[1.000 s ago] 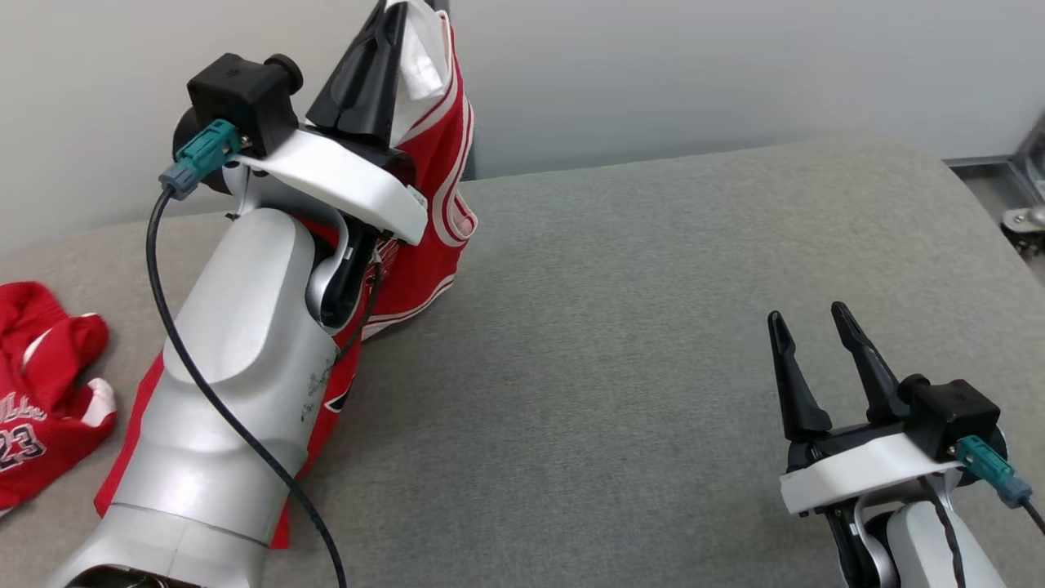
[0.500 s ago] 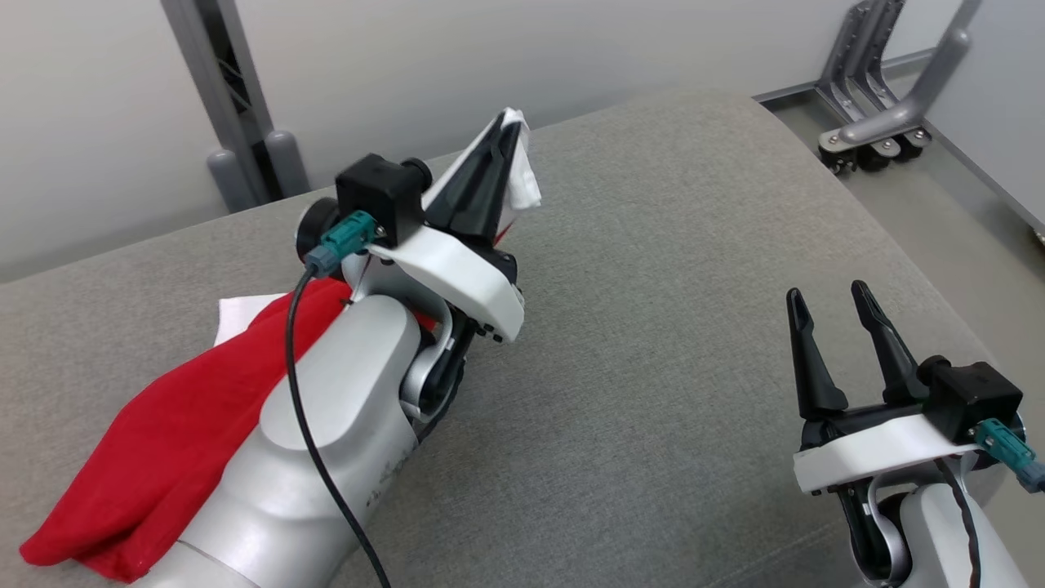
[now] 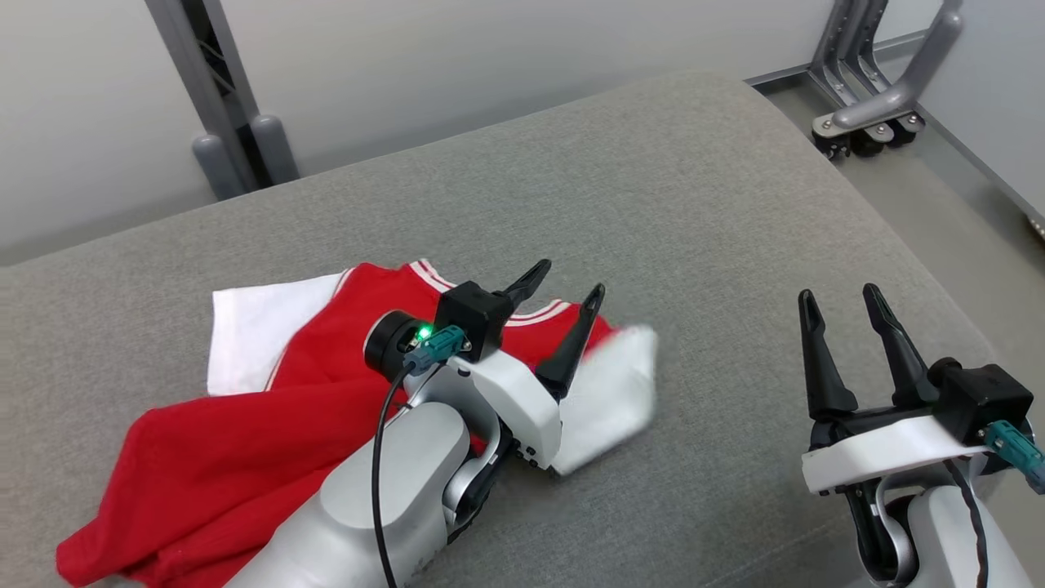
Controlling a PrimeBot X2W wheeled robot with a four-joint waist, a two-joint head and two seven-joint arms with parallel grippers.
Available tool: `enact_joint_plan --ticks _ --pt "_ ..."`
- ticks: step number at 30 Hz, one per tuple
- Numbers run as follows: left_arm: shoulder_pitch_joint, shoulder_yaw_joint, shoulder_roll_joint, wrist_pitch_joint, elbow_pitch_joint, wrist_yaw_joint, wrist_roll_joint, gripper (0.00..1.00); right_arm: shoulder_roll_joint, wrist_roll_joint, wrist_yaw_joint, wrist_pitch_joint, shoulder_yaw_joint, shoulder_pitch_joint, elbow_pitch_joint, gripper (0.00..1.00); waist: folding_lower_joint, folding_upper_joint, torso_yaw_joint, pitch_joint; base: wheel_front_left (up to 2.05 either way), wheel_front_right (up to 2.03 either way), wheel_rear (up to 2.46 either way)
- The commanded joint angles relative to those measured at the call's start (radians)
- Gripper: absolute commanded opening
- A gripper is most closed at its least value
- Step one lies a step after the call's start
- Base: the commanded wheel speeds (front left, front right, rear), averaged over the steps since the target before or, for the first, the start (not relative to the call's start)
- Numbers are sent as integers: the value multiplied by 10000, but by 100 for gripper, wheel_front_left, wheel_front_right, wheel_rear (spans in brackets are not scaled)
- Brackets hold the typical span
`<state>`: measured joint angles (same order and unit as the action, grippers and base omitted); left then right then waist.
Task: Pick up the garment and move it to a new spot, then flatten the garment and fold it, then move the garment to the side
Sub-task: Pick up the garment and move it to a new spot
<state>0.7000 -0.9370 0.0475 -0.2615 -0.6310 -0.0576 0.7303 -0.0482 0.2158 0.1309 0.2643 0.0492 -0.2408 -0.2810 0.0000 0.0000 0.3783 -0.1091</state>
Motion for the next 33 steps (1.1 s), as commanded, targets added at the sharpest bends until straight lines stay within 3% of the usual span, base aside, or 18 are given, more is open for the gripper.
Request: enact_joint_plan --ticks 1,7,12,21,33 --pt "2 27 54 -35 -62 30 34 100 -44 -25 -3 18 -24 77 -2 100 0 0 -315 35 0 0 0" --pt "280 697 63 -34 -289 -169 -277 100 -34 -77 -3 19 30 -196 -17 100 0 0 -1081 -505 0 0 0" --pt "-123 1896 136 -34 -47 -313 -1636 100 -50 -209 -3 18 135 -304 115 100 0 0 -1862 -377 0 0 0" --pt "-2163 4538 592 -34 1576 -665 -3691 100 -52 -226 -3 18 -175 128 307 100 0 0 -3007 284 0 0 0" --pt "-5105 7508 408 -34 3140 -569 -4862 100 -52 -314 -3 17 -19 686 281 100 0 0 -3826 832 0 0 0"
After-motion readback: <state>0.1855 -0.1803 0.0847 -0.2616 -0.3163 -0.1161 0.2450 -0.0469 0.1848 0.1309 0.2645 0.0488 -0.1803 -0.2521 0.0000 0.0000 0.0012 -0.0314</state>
